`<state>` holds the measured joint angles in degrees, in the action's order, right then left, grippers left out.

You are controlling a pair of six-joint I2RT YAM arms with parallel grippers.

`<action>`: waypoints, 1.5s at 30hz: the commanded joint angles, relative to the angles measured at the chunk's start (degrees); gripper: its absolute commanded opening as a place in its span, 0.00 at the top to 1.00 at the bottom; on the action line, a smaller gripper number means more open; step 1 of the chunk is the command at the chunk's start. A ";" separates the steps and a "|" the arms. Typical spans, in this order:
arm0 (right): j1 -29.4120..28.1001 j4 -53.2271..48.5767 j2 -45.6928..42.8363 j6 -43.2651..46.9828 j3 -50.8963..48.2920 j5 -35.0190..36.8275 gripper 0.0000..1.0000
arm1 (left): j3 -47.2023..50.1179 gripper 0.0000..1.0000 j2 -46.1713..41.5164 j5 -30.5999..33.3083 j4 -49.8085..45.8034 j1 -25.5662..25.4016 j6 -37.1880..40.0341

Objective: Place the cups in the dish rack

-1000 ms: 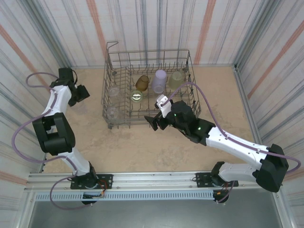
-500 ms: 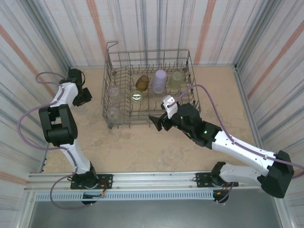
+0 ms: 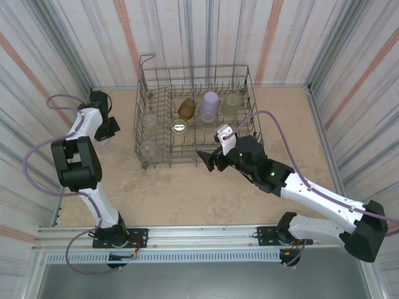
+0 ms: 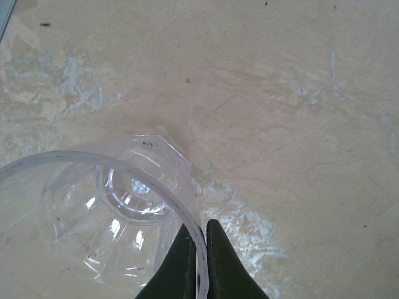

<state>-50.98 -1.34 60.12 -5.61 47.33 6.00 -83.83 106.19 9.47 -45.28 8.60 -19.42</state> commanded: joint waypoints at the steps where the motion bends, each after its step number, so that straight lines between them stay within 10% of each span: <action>1: -0.05 -3.95 -0.21 -2.98 3.20 -0.62 0.01 | 2.11 1.00 -5.56 -0.56 -1.90 -0.25 -0.42; 25: -3.51 -14.16 10.17 -12.48 15.62 -2.18 0.01 | 14.56 1.00 -29.44 -28.13 10.68 5.10 -4.04; 45: 5.25 -10.91 14.22 -20.18 18.88 -15.50 0.01 | 18.87 1.00 -38.28 -47.87 26.37 11.98 -15.18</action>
<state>-46.09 -13.76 73.54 -23.66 64.12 -6.35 -65.54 69.71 -31.62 -24.77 19.88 -31.03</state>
